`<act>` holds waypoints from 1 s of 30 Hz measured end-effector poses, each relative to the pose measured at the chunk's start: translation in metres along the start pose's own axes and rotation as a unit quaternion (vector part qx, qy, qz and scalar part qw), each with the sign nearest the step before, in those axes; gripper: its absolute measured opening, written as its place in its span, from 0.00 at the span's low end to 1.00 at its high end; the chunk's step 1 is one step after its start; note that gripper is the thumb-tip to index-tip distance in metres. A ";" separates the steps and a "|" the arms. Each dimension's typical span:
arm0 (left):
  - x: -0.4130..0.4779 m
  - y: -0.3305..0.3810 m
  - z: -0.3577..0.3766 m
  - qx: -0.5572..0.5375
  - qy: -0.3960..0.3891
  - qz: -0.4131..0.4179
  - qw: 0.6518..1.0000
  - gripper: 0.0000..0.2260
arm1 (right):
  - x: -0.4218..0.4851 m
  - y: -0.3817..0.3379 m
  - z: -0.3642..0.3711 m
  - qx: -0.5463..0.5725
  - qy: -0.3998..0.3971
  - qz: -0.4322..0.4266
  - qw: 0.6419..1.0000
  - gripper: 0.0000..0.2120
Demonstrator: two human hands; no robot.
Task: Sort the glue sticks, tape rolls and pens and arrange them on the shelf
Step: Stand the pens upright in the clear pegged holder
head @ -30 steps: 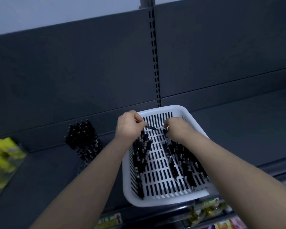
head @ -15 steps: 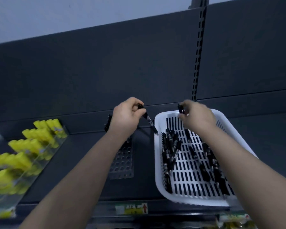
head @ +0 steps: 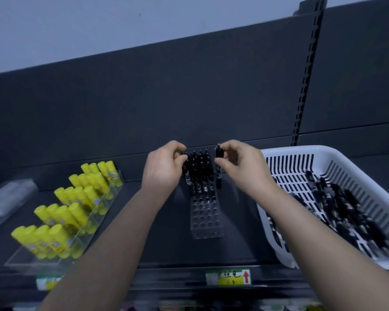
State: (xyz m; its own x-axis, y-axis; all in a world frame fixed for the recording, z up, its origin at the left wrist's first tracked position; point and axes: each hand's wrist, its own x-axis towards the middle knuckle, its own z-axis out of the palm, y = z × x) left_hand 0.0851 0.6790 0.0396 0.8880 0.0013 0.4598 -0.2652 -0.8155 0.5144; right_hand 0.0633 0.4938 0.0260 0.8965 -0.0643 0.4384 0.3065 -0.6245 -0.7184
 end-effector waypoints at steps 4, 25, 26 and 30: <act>-0.007 -0.010 0.011 -0.004 -0.011 0.028 1.000 0.07 | -0.005 0.001 0.016 -0.027 0.008 -0.001 1.000 0.07; -0.016 -0.038 0.021 -0.022 -0.047 0.028 0.998 0.11 | -0.006 -0.014 0.053 -0.017 0.002 -0.006 1.000 0.11; -0.015 -0.039 0.018 -0.011 -0.046 0.027 0.999 0.12 | -0.005 -0.014 0.056 -0.028 -0.006 -0.006 1.000 0.11; -0.011 -0.045 0.007 0.030 -0.044 0.018 0.998 0.12 | -0.002 -0.011 0.068 -0.039 -0.008 -0.001 0.999 0.11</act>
State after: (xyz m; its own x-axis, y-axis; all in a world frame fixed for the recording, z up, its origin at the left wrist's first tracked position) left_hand 0.0902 0.7120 0.0065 0.9088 -0.0775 0.4099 -0.2768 -0.8472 0.4535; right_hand 0.0797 0.5532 -0.0036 0.9011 -0.0518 0.4305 0.2823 -0.6833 -0.6733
